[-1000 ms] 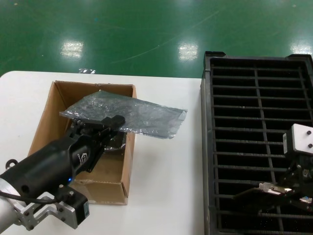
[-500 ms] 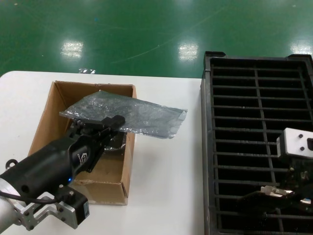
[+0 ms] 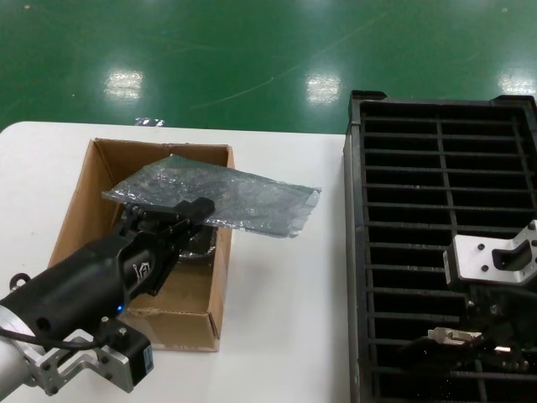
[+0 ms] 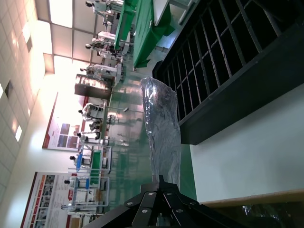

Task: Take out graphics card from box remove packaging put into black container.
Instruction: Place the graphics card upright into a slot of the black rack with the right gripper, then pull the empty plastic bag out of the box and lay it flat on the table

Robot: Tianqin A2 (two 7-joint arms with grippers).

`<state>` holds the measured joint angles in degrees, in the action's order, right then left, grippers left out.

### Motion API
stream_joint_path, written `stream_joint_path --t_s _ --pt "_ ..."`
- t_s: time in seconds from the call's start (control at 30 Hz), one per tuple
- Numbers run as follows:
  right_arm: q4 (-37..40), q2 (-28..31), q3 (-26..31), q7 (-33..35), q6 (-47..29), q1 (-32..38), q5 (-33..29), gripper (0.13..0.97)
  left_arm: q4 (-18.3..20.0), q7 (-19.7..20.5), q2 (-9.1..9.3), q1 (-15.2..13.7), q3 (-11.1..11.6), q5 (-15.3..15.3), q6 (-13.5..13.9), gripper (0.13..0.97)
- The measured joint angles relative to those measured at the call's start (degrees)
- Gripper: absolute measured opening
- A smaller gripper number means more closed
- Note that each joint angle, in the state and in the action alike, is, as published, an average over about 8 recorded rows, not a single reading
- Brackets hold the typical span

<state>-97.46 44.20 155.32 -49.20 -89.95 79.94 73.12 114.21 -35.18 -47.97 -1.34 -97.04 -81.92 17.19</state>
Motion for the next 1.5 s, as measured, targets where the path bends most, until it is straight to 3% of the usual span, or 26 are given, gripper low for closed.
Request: stream_joint_path --t_s 0.27,0.67,0.97,1.3,1.4,1.5 --pt "0.1 -0.4 -0.2 0.3 0.0 -0.3 -0.3 0.191 0.0 0.0 0.0 0.0 0.0 0.0 0.0 0.139" --pt "0.1 -0.4 -0.2 0.4 0.0 -0.3 -0.3 0.265 0.0 0.0 0.0 0.0 0.0 0.0 0.0 0.139" --pt "0.1 -0.4 -0.2 0.4 0.0 -0.3 -0.3 0.396 0.0 0.0 0.0 0.0 0.0 0.0 0.0 0.139" --pt "0.1 -0.4 -0.2 0.3 0.0 -0.3 -0.3 0.617 0.0 0.1 0.07 0.0 0.0 0.2 0.0 0.139" --pt "0.1 -0.4 -0.1 0.3 0.1 -0.2 -0.3 0.688 0.5 1.5 0.93 0.0 0.4 1.9 0.7 0.139" --pt "0.1 -0.3 0.1 0.3 0.2 -0.1 -0.2 0.759 1.5 5.0 3.16 -0.1 1.1 5.6 2.7 0.139"
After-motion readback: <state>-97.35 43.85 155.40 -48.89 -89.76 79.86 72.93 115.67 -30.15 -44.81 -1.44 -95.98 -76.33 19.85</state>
